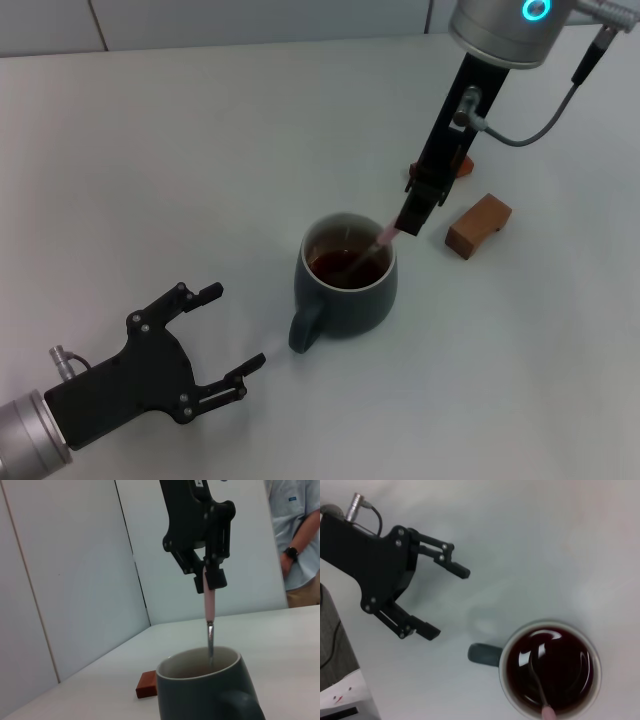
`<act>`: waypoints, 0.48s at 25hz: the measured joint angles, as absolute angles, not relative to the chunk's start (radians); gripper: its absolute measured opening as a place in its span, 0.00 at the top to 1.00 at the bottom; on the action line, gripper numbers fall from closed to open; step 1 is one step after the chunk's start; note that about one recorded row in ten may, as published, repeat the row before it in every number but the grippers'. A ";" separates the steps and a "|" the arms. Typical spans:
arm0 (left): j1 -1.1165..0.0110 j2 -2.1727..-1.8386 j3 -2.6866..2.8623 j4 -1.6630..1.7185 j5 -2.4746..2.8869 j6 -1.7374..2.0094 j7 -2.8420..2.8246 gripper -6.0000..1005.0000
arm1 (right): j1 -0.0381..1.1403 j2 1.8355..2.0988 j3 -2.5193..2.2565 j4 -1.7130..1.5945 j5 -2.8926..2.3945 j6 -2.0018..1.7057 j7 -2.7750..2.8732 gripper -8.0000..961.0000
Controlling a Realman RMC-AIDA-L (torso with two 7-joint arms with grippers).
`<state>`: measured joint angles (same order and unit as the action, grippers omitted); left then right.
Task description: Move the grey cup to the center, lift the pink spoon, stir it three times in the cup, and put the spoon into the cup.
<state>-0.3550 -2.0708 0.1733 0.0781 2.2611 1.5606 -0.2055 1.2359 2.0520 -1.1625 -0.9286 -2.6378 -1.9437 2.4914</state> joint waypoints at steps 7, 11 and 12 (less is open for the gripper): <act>-0.353 -2.071 0.173 0.077 2.260 1.568 -0.206 0.16 | 1.165 2.078 -1.165 -1.087 -2.663 -1.924 2.493 0.85; -0.353 -2.071 0.173 0.077 2.257 1.565 -0.206 0.16 | 1.069 2.078 -1.125 -1.279 -2.589 -1.904 2.496 0.76; -0.353 -2.071 0.172 0.077 2.256 1.565 -0.205 0.16 | 1.037 2.077 -1.121 -1.325 -2.567 -1.892 2.493 0.72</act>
